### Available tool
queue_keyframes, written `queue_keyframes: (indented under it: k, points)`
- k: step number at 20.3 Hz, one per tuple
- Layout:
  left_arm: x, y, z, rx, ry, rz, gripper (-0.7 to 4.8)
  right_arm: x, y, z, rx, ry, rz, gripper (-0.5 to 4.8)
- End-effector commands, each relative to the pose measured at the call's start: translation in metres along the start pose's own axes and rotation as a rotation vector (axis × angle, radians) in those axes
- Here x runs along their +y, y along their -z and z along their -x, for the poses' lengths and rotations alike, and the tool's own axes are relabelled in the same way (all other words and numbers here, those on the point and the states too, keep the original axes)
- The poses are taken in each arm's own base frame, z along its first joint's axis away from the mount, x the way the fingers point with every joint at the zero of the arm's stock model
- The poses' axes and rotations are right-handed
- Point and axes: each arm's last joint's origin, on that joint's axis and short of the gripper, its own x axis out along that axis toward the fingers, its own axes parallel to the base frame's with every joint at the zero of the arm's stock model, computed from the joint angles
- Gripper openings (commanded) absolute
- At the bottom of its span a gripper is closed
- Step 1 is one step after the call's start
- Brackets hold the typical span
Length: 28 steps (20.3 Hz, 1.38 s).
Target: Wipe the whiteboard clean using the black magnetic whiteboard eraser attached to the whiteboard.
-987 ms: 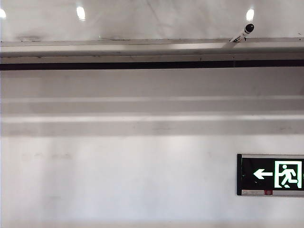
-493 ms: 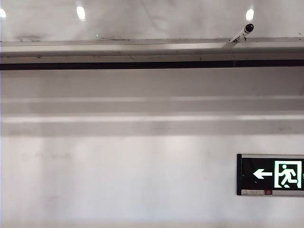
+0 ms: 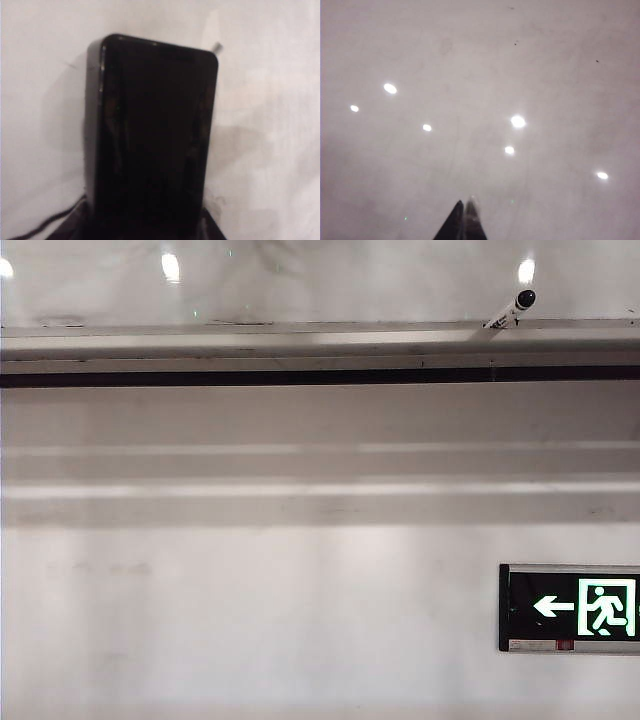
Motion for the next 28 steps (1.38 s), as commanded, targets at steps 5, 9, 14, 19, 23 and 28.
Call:
queue_keyframes:
  k: [5,9,14,19,23,28]
  points:
    - [0.011,-0.012,0.004,-0.042,-0.06,0.041,4.09,-0.002,-0.004,0.001,-0.013,0.005,-0.013,-0.01]
    - [0.0,-0.015,0.004,-0.046,-0.055,0.1,4.08,-0.003,-0.005,0.001,-0.015,0.006,-0.013,-0.01]
    - [-0.016,0.001,-0.011,-0.042,-0.115,0.113,3.55,-0.004,-0.007,0.002,-0.024,0.012,-0.016,-0.01]
    - [-0.018,0.007,-0.016,-0.044,-0.138,0.112,1.09,-0.006,-0.009,0.003,-0.027,0.014,-0.016,-0.01]
    - [-0.019,0.001,-0.016,-0.114,-0.054,0.057,1.0,-0.006,-0.009,0.003,-0.027,0.014,-0.016,-0.01]
    - [-0.026,0.008,-0.02,-0.123,0.075,-0.081,1.0,-0.006,-0.01,0.004,-0.028,0.014,-0.017,-0.01]
